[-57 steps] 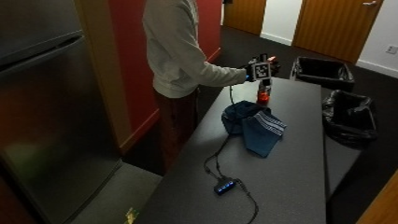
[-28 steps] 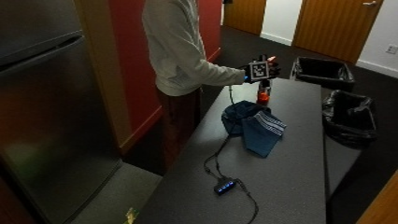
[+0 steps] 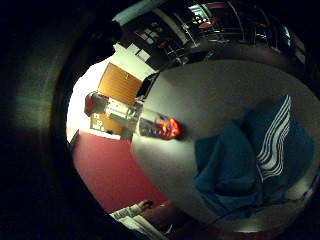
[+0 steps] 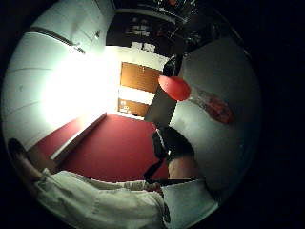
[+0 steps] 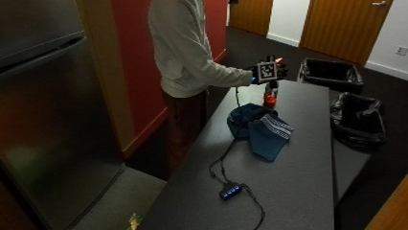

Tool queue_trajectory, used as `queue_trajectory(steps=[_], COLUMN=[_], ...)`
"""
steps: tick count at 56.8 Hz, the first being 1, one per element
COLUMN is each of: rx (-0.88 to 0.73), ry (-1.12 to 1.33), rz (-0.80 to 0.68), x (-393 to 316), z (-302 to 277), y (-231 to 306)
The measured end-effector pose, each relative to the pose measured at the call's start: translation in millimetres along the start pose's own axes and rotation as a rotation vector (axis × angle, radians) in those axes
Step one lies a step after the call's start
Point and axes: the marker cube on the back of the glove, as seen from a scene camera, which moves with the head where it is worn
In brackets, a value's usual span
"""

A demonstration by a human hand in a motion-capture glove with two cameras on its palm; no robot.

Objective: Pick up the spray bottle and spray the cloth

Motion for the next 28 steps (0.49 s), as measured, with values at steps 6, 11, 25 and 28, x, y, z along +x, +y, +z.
queue_trajectory(steps=[6, 11, 25, 28], rx=[0.069, 0.135, 0.1, 0.094], ry=[-0.038, -0.185, -0.257, -0.352], rz=[0.004, 0.006, -0.006, -0.013], x=[-5.1, -27.1, -35.8, -48.4], z=[-1.7, 5.1, -0.4, -6.2], y=[-10.8, -21.8, -18.6, -17.6])
